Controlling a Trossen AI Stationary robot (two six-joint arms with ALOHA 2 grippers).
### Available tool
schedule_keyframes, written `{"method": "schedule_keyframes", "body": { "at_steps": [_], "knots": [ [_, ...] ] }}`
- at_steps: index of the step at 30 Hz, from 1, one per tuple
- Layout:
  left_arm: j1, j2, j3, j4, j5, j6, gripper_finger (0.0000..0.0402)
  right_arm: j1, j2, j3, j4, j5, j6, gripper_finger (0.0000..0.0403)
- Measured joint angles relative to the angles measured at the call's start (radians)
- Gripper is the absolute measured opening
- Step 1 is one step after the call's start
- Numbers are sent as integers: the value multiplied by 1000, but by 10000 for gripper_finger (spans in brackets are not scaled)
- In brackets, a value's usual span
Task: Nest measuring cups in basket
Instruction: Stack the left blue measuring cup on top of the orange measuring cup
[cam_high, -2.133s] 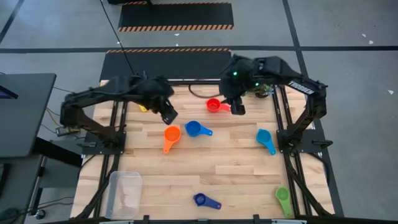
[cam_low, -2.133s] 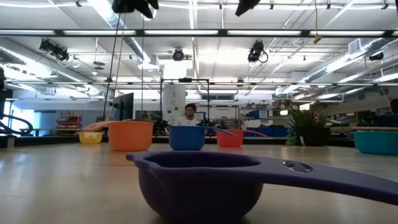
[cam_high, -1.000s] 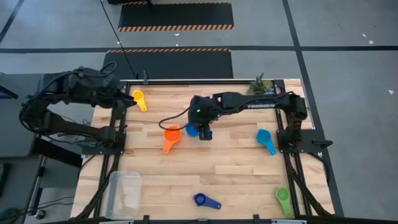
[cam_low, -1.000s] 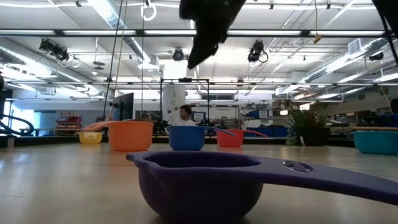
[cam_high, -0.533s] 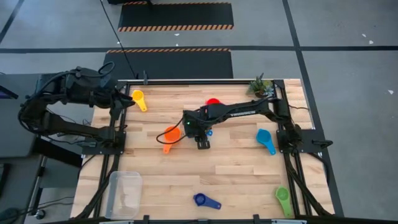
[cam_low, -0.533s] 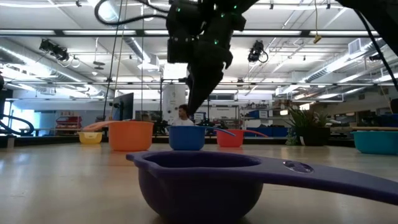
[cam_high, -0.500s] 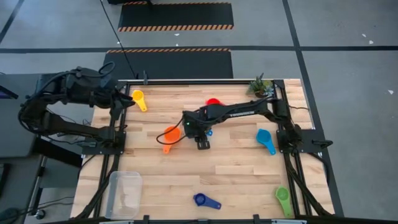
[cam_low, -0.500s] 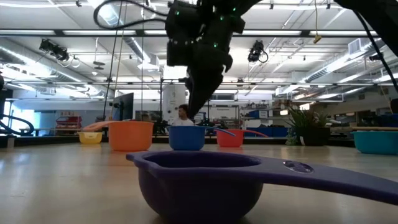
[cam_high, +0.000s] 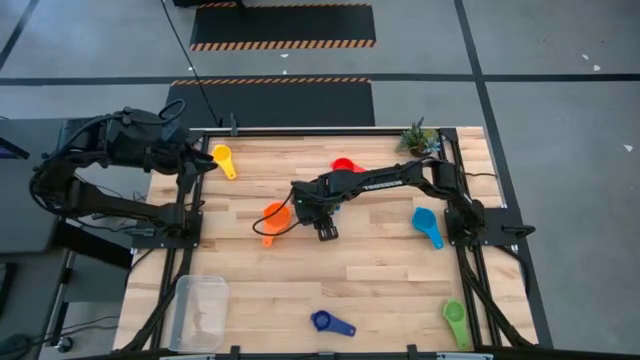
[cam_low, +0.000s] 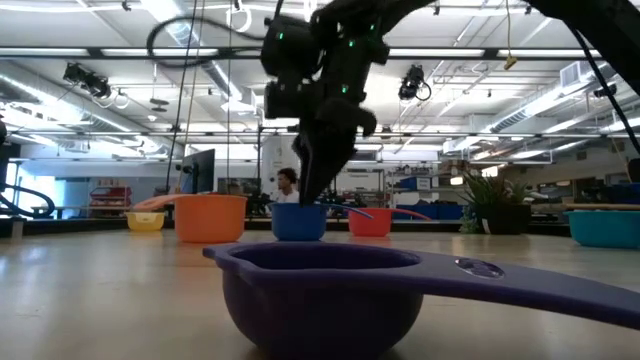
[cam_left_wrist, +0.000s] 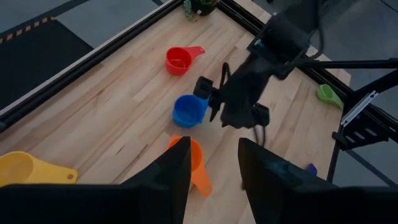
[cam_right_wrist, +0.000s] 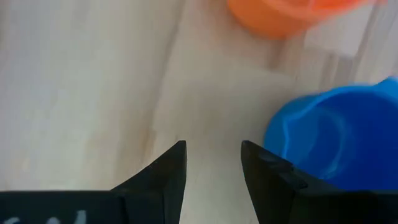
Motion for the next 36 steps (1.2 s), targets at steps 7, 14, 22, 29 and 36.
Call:
{"method": "schedule_keyframes", "body": {
  "at_steps": [7,14,22,29,36],
  "knots": [
    [0,0,0,0,0,-6,139,-14,-32,2,9,93,4,158],
    [0,0,0,0,3,-12,139,-66,-23,-13,58,51,-4,158],
    [0,0,0,0,4,-28,139,-88,-22,-68,79,-37,-6,158],
    [0,0,0,0,4,-28,139,-84,-22,-131,154,41,-11,158],
    [0,0,0,0,4,-27,139,-84,-22,-176,280,58,-9,144]
  ]
}}
